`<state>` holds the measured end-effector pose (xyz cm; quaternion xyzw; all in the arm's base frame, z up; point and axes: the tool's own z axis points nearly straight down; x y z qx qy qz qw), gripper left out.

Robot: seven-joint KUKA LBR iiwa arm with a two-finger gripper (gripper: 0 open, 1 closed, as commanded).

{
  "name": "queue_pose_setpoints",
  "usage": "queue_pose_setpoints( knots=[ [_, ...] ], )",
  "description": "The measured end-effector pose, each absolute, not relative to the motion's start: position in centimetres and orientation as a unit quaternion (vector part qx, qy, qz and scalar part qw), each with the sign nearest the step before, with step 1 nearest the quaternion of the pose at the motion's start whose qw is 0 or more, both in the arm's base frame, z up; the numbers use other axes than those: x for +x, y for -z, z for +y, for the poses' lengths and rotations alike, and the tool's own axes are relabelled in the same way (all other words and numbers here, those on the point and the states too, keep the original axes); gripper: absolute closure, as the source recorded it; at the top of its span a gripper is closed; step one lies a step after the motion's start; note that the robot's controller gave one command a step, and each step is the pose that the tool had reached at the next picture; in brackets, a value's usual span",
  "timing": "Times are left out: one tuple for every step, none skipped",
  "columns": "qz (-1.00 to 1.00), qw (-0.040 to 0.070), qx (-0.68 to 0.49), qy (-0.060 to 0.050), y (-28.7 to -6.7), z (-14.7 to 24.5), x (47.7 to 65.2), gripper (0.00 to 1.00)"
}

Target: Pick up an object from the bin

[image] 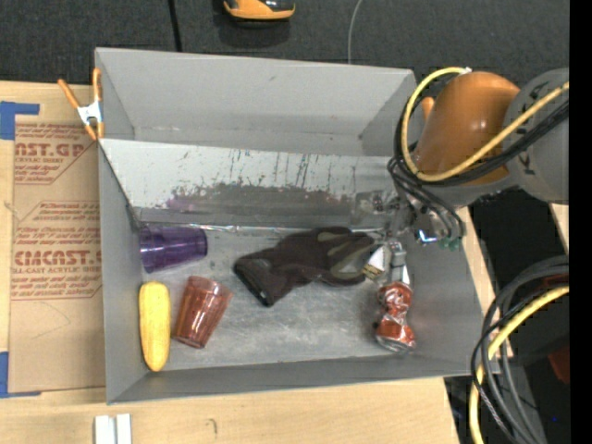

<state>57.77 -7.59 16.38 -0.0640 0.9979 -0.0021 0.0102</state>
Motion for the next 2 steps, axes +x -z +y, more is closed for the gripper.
queue_pose_setpoints(
  knots=[
    [1.000, 0.000, 0.018, -0.001, -11.7, -5.8, 57.9, 0.00],
    [1.000, 0.002, -0.013, 0.000, -9.3, -2.1, 57.6, 1.00]
  ],
)
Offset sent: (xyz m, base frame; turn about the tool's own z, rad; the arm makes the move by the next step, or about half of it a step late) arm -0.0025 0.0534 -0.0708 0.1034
